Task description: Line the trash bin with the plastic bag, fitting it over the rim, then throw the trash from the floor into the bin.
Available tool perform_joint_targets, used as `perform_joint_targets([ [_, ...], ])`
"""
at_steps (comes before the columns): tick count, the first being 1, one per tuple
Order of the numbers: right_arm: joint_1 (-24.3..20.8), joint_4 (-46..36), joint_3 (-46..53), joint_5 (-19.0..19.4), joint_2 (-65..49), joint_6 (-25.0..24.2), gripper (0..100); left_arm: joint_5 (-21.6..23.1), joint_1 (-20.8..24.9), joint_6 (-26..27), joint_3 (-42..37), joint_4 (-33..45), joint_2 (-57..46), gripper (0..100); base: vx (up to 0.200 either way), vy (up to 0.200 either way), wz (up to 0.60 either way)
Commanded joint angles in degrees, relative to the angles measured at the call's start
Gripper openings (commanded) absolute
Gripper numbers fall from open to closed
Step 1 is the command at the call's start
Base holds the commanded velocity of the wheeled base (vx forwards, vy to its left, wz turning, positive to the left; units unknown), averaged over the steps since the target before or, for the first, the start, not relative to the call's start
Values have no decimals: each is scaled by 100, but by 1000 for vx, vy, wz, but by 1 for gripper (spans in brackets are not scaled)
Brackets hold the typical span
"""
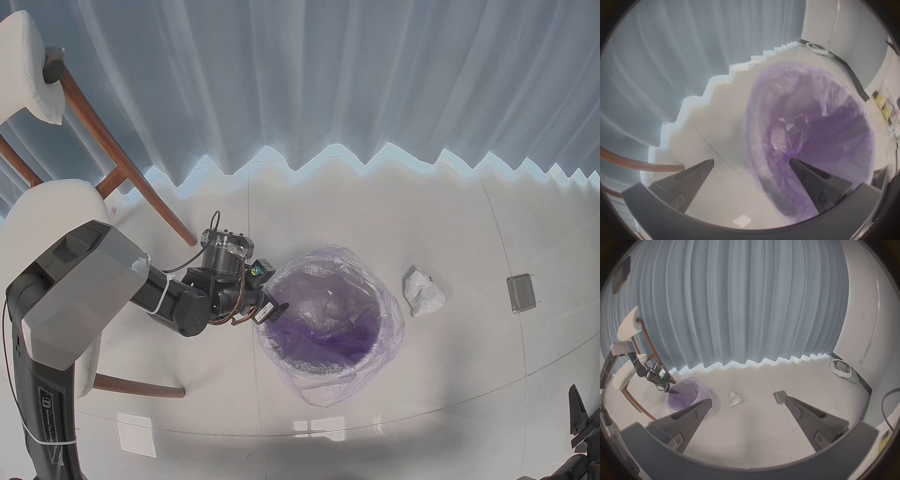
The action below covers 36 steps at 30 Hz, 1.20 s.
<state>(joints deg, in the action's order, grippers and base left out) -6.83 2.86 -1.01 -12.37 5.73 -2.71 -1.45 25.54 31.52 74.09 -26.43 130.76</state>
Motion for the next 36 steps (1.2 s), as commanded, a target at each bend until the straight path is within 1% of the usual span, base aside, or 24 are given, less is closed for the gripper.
perform_joint_targets([
  [1,-3,4,101,-2,7,7,100,66,153,-305,-220,-266,-358,100,0,0,0],
  [2,-3,-5,101,-2,7,7,100,66,215,-489,-317,-337,-472,100,0,0,0],
  [4,-3,4,101,-2,7,7,100,57,267,-648,-431,-389,-595,100,0,0,0],
  [7,-3,4,101,-2,7,-2,100,-4,346,-1069,-906,-495,-1210,100,0,0,0],
  [10,-3,4,101,-2,7,-2,100,-22,355,-1333,-1319,-486,-1852,100,0,0,0],
  [12,-3,4,101,-2,7,-2,100,-22,355,-1685,-1644,-460,-2423,100,0,0,0],
  [14,-3,4,101,-2,7,-11,100,-22,390,-2221,-1881,-433,-3003,100,0,0,0],
  [17,-3,4,101,-2,7,-37,100,-57,390,-3179,-2224,-363,-3935,100,0,0,0],
  [18,-3,4,101,-2,7,-37,100,-48,364,-3355,-2294,-310,-4190,100,0,0,0],
  [21,-3,-5,101,-2,7,-2,100,13,171,-4040,-2488,331,-5289,100,0,0,0],
  [22,-3,-5,101,-2,7,-2,100,22,109,-4207,-2514,472,-5482,100,0,0,0],
  [23,-3,-5,101,-2,7,16,100,66,39,-4629,-2567,797,-5886,100,0,0,0],
  [24,-3,-5,101,-2,7,16,100,75,39,-4682,-2575,832,-5921,100,0,0,0],
  [25,-3,-5,101,-2,7,16,100,84,12,-5332,-2699,1043,-6317,100,0,0,0],
  [26,-3,-5,101,-2,7,16,100,84,4,-5394,-2716,1043,-6334,100,0,0,0],
  [28,-3,-5,101,-2,7,16,100,57,-137,-6264,-3085,903,-6739,100,0,0,0],
  [29,-3,-5,101,-2,7,16,100,57,-242,-6580,-3252,780,-6950,100,0,0,0],
  [31,-3,-5,101,-2,7,25,100,110,-480,-7108,-3551,525,-7248,100,0,0,0],
  [32,-3,-5,101,-2,7,25,100,119,-532,-7239,-3621,454,-7292,100,0,0,0],
  [34,-3,-14,101,-2,7,25,100,215,-858,-8241,-3999,41,-7398,100,0,0,0],
  [36,-3,-14,101,-2,7,25,100,242,-1077,-8962,-4395,-337,-7547,100,0,0,0],
])
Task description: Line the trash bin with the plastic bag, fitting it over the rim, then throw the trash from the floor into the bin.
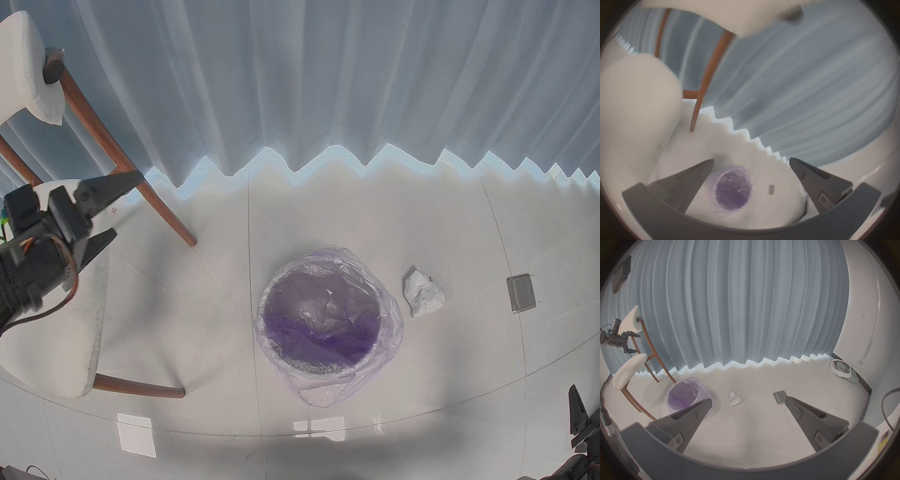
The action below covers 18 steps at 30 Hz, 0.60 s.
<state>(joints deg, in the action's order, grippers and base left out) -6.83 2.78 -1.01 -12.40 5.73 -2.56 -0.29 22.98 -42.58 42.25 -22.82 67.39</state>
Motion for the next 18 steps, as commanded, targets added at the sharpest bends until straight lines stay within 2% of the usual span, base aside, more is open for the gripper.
perform_joint_targets([
  [1,-3,-5,101,1,7,19,100,170,-839,-1674,-1369,-803,-1325,100,0,0,0],
  [6,-3,-5,101,1,7,27,100,768,-857,-1648,-2204,-891,-1589,100,0,0,0],
  [10,-3,-5,101,1,7,27,100,829,-839,-1543,-2292,-838,-1606,100,0,0,0],
  [14,-3,-32,101,1,7,212,100,847,-980,57,-2837,-574,-1738,100,0,0,0],
  [18,-12,-41,92,9,-2,168,100,873,-1041,1498,-3505,-601,-2573,100,0,0,0],
])
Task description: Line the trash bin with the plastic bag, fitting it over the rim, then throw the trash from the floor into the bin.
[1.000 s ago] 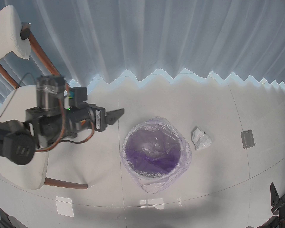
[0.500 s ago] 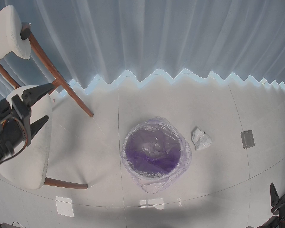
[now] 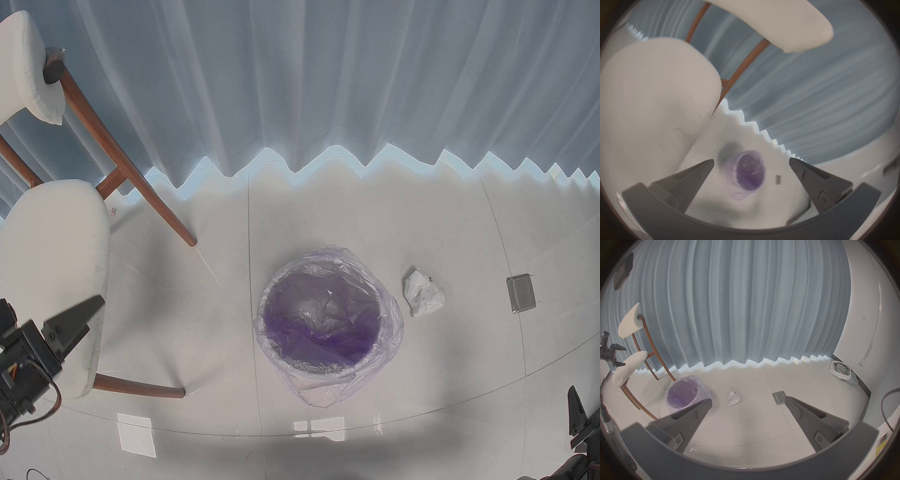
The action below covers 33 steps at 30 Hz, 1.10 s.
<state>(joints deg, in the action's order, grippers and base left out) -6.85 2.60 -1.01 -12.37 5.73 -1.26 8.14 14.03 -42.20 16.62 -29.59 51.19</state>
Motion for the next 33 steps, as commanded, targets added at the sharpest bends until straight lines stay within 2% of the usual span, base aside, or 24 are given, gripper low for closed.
perform_joint_targets([
  [1,-18,-22,92,7,-2,29,100,29,-155,1601,-1020,93,-1120,100,0,0,0],
  [5,-247,171,-277,-19,200,-15,100,21,-348,1733,-1090,102,-1726,100,0,0,0],
  [9,-1011,347,-1006,-336,1238,-393,100,-41,-559,1768,-1248,260,-2473,100,0,0,0],
  [11,-1495,338,-1323,-353,2055,-709,100,-41,-577,1970,-1389,515,-2939,100,0,0,0],
  [12,-1591,347,-1437,-345,2433,-912,100,-58,-586,2129,-1407,682,-3124,100,0,0,0],
  [14,-1609,417,-1788,-283,3382,-1342,100,-173,-603,2383,-1372,1227,-3537,100,0,0,0],
  [17,-1574,496,-2430,-125,4507,-1984,100,-261,-603,2436,-1292,2001,-4187,100,0,0,0],
  [20,-1565,505,-2913,112,5298,-2344,100,-357,-621,2612,-1266,2423,-4644,100,0,0,0],
  [21,-1468,514,-3010,235,5553,-2379,100,-507,-621,2682,-1257,2405,-4627,100,0,0,0],
  [24,-730,637,-3160,648,6203,-2212,100,-885,-621,2717,-1310,2379,-4618,100,0,0,0],
  [26,-229,874,-3274,1053,6590,-1922,100,-1025,-621,2753,-1486,2379,-4618,100,0,0,0],
  [30,914,1727,-3476,1668,7618,-1281,100,-1649,-621,2972,-1662,2546,-4618,100,0,0,0],
  [33,1265,2430,-3590,1949,8216,-1017,100,-1684,-621,2981,-1662,2546,-4609,100,0,0,0],
])
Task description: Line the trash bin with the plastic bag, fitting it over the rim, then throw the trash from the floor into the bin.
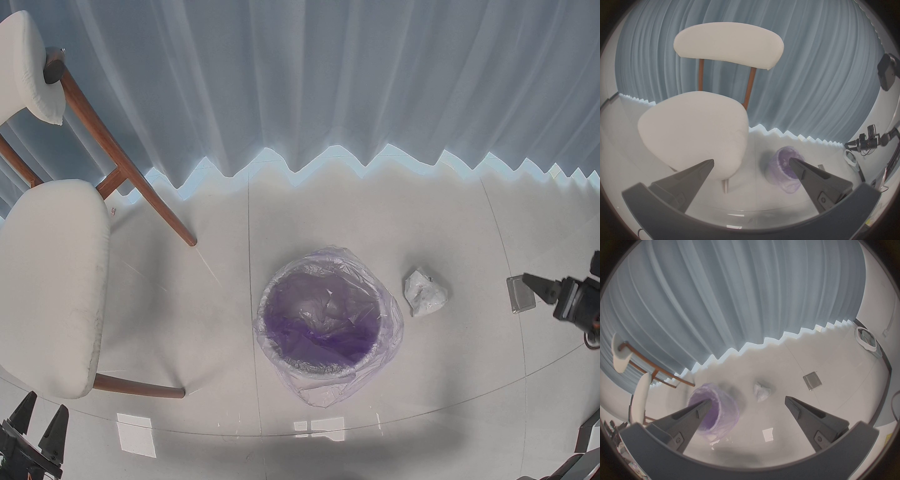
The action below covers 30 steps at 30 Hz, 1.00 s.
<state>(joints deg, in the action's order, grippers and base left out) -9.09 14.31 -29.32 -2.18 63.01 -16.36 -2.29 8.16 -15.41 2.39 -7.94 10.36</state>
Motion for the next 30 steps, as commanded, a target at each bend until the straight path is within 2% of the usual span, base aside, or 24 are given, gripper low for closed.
perform_joint_targets([
  [1,1577,1548,-795,1027,2795,555,100,-632,-42,328,-239,389,-526,100,0,0,0],
  [5,1639,1900,-839,1088,3384,634,100,-615,-42,425,-239,416,-526,100,0,0,0],
  [6,1648,2234,-971,1097,3973,625,100,-623,-148,433,-239,416,-518,100,0,0,0],
  [9,1648,2665,-1243,1097,4685,590,100,-597,-816,451,-239,416,-500,100,0,0,0],
  [11,1648,2858,-1392,1097,5063,581,100,-474,-1079,513,-239,424,-518,100,0,0,0],
  [14,1542,3104,-1700,1097,5608,581,100,27,-1097,864,-239,433,-544,100,0,0,0],
  [15,1542,3104,-1700,1097,5608,581,100,27,-1097,864,-239,433,-544,100,0,0,0],
  [17,1314,3139,-1920,1203,5933,493,100,282,-736,1391,-239,495,-781,100,0,0,0],
  [19,1217,3139,-2113,1308,6162,370,100,546,-736,1734,-239,521,-931,100,0,0,0],
  [21,1138,3148,-2386,1361,6434,318,100,616,-763,1699,-239,530,-931,100,0,0,0],
  [25,1112,3148,-2799,1431,6865,388,100,572,-824,1743,-239,548,-975,100,0,0,0],
  [27,1076,3209,-3150,1730,7207,502,100,-131,-824,1673,-230,548,-975,100,0,0,0],
  [30,1076,3174,-3475,1950,7471,634,100,-685,-816,1453,-204,627,-983,100,0,0,0],
])
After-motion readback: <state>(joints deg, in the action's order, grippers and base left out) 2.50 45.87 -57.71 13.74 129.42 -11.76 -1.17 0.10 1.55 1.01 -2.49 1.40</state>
